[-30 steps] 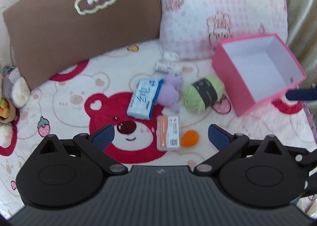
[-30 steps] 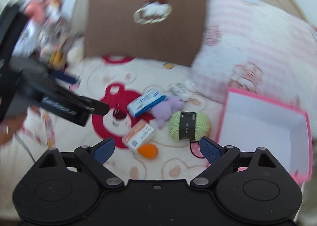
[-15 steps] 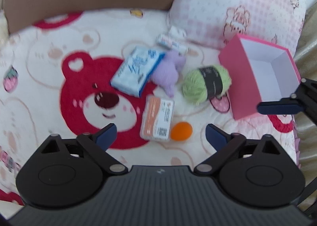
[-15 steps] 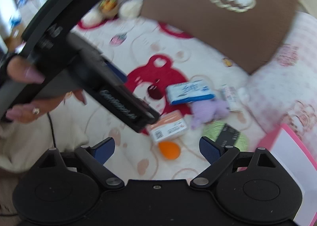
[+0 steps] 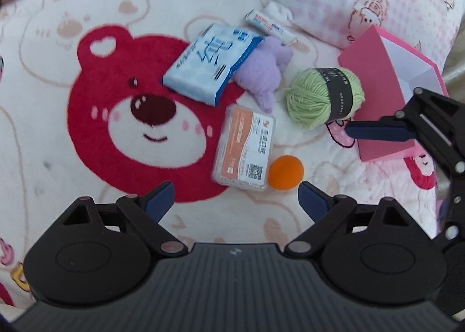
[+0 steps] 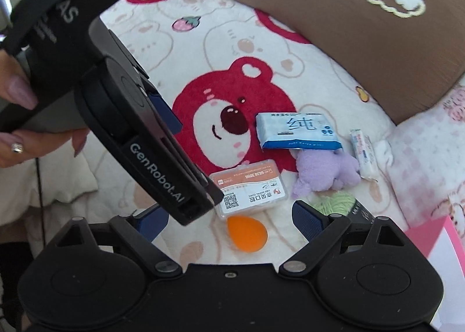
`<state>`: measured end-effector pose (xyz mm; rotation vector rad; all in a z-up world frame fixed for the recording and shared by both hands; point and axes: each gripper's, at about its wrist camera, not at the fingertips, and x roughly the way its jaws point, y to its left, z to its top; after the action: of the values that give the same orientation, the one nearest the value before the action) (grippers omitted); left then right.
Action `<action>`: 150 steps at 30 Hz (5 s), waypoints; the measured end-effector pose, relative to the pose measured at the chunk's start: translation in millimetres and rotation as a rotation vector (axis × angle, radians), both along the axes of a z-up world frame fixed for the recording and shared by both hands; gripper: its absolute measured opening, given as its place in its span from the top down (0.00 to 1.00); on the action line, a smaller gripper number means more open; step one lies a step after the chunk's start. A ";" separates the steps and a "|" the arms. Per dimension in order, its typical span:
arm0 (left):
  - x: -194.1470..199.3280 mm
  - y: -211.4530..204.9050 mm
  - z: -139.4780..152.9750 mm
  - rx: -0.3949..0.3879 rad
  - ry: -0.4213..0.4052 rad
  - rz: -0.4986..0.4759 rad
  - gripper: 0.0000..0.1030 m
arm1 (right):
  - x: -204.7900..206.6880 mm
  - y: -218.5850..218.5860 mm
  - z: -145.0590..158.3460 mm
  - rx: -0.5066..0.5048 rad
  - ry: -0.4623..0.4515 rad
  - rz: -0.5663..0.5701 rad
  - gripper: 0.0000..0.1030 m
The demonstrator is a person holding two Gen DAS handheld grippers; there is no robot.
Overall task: Organize objects
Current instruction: 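Move the left gripper down onto the white-and-orange floss box, then close the left gripper on the floss box and lift it, then carry the floss box with the left gripper into the pink box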
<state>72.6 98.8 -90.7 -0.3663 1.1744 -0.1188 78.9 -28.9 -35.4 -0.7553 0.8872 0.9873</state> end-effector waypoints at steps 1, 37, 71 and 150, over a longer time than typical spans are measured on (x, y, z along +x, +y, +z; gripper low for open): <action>0.2 1.9 -2.3 -0.003 -0.002 0.020 0.11 | 1.7 2.7 -3.9 -0.005 0.004 0.006 0.09; 10.1 19.2 -78.1 -0.225 0.099 0.157 0.35 | 39.4 33.3 -100.6 -0.131 -0.090 0.102 0.08; 16.0 50.2 -76.2 -0.252 0.061 0.194 0.46 | 47.6 36.3 -92.8 0.119 0.214 -0.336 0.09; -35.4 -162.3 146.5 -0.023 -0.248 -0.187 0.64 | -36.5 -154.5 73.3 0.332 -0.057 -0.614 0.09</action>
<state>37.2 -63.4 55.8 -0.2532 0.9604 -0.3321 42.4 -183.4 37.9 -0.1994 0.8071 0.5390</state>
